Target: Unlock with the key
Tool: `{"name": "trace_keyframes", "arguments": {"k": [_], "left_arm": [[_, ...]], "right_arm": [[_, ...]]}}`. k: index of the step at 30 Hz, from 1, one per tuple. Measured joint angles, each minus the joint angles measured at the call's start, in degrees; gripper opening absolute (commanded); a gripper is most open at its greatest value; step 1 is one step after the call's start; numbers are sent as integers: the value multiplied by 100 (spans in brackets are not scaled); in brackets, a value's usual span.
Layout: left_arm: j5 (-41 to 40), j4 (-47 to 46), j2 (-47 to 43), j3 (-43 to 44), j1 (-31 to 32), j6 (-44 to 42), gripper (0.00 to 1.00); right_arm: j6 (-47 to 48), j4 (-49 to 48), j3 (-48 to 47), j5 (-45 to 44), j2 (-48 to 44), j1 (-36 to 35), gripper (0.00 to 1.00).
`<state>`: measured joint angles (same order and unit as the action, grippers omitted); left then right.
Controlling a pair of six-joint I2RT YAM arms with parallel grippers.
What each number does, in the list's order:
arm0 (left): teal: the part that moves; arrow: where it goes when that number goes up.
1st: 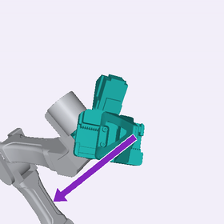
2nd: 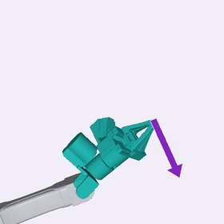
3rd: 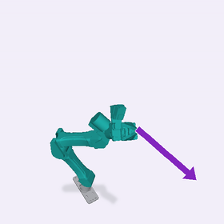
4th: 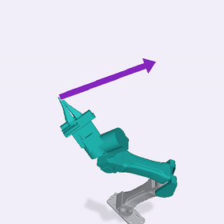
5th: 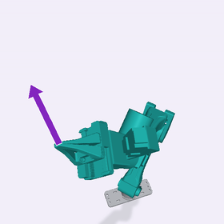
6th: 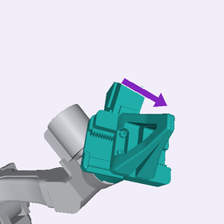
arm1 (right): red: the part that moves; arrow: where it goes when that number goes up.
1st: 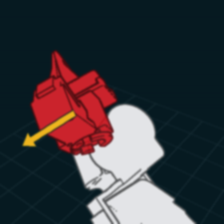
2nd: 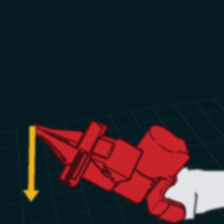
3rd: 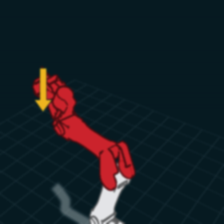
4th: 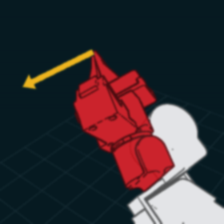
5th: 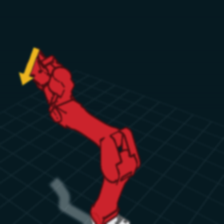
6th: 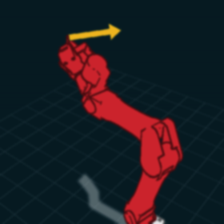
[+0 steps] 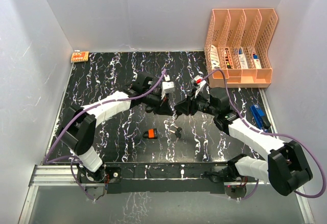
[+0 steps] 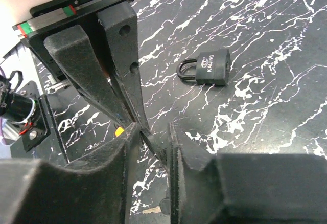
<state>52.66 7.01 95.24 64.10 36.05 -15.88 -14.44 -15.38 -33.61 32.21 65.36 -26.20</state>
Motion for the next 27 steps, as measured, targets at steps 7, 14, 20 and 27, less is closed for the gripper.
{"name": "trace_keyframes", "arguments": {"k": [7,14,20,27], "left_arm": [[4,125,4,9,-22,-72,0],[-11,-162,2,-2,-63,94,44],[-197,-863,-157,-365,-247,577,79],[-1410,-2223,-1172,-1766,-839,1652,98]], "right_arm": [[2,-72,0,146,57,-2,0],[7,-114,0,160,79,-4,0],[-15,-109,0,-181,81,-2,0],[-160,87,0,-925,81,9,0]]}}
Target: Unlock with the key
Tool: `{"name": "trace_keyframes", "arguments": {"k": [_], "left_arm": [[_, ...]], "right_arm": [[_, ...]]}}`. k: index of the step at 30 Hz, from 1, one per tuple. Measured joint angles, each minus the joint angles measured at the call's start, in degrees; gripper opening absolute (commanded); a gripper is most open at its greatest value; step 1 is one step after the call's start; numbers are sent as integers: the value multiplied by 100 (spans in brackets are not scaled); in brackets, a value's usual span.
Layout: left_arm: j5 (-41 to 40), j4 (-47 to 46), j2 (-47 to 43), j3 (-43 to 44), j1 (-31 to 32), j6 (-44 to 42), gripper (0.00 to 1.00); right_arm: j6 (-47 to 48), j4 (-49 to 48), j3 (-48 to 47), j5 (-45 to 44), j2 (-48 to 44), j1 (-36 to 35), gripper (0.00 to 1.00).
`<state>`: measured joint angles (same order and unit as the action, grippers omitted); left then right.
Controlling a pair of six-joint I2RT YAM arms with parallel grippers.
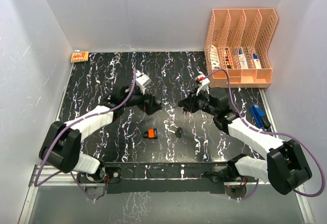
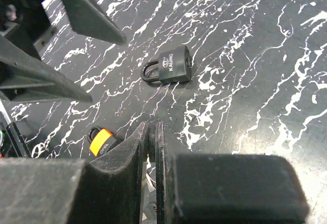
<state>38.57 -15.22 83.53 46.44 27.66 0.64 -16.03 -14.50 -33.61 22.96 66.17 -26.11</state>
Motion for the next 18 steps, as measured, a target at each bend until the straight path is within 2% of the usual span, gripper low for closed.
{"name": "trace_keyframes", "arguments": {"k": [3,8,12,18], "left_arm": [[-1032,-507,-518,-562,-111,625,98],[-2155,-732,-614,-647,-120,1261,98],[-2612,-640,-225,-586,-129,1438,98],[-2826,-186,577,-229,-129,1316,98]], "right_arm": [[-105,39,2,-201,20,4,0],[-367,81,2,-433,101,4,0],[-529,83,0,-553,103,4,0],[-656,85,0,-658,103,4,0]]}}
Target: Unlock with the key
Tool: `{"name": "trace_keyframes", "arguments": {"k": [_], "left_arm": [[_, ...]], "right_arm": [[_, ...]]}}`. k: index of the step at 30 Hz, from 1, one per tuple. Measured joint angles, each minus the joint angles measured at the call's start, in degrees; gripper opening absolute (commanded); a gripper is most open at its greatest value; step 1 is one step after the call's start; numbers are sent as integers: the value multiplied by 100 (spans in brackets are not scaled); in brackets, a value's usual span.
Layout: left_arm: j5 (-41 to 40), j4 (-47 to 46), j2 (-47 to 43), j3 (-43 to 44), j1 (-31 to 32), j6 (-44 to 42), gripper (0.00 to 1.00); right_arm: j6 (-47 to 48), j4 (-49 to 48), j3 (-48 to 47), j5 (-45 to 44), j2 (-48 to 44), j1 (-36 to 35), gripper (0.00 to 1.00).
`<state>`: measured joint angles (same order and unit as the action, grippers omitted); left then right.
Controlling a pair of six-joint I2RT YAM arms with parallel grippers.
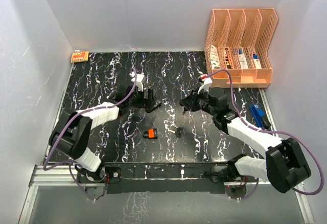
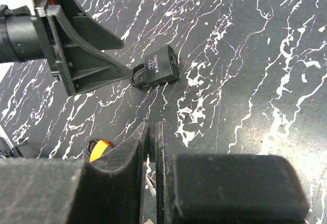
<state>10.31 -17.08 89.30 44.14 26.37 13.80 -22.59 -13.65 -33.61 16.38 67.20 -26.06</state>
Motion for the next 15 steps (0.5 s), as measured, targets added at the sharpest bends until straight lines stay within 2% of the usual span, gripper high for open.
{"name": "trace_keyframes", "arguments": {"k": [15], "left_arm": [[195,267,1231,780,72,-1064,98]], "right_arm": [[-2,2,2,0,-2,15,0]]}}
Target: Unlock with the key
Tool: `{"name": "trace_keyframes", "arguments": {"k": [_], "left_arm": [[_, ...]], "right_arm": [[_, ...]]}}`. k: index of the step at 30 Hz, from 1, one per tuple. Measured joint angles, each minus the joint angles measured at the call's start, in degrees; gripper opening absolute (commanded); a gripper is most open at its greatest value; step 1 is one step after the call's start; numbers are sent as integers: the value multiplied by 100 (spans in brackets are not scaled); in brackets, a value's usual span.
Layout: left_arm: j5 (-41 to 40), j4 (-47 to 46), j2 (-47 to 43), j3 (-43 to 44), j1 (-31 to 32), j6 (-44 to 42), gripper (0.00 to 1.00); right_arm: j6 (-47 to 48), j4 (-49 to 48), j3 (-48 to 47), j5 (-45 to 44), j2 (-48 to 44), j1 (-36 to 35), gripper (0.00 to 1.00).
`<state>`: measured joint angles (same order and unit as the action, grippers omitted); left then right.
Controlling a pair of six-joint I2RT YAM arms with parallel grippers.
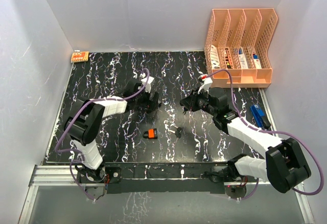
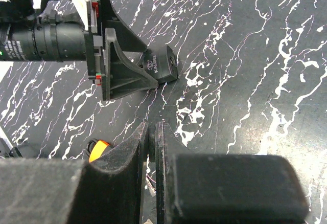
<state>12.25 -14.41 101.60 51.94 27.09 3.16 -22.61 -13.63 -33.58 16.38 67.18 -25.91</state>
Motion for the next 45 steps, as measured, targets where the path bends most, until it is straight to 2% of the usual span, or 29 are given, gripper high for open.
{"name": "trace_keyframes", "arguments": {"k": [4,16,22,29,32,33,34,35,36,45], "left_arm": [[-28,-7,129,76,83,-170,98],[-363,136,306,275,297,-586,86],[-713,157,398,350,439,-730,74],[-719,107,435,374,481,-763,62],[-708,90,444,374,503,-767,49],[-704,79,446,374,511,-767,37],[-697,76,446,374,518,-769,30],[-693,76,446,374,527,-776,10],[-697,74,446,374,533,-780,0],[-715,-66,396,278,540,-782,0]], "right_arm": [[0,2,-2,0,2,11,0],[0,2,-4,2,72,15,0],[0,0,-4,2,72,15,0],[0,0,-4,2,72,20,0],[0,0,-4,2,72,22,0],[0,0,-4,2,72,22,0],[0,0,-4,0,72,22,0],[0,0,-4,0,72,22,0],[0,0,-4,0,72,24,0],[-26,4,-7,-26,72,59,0]]}}
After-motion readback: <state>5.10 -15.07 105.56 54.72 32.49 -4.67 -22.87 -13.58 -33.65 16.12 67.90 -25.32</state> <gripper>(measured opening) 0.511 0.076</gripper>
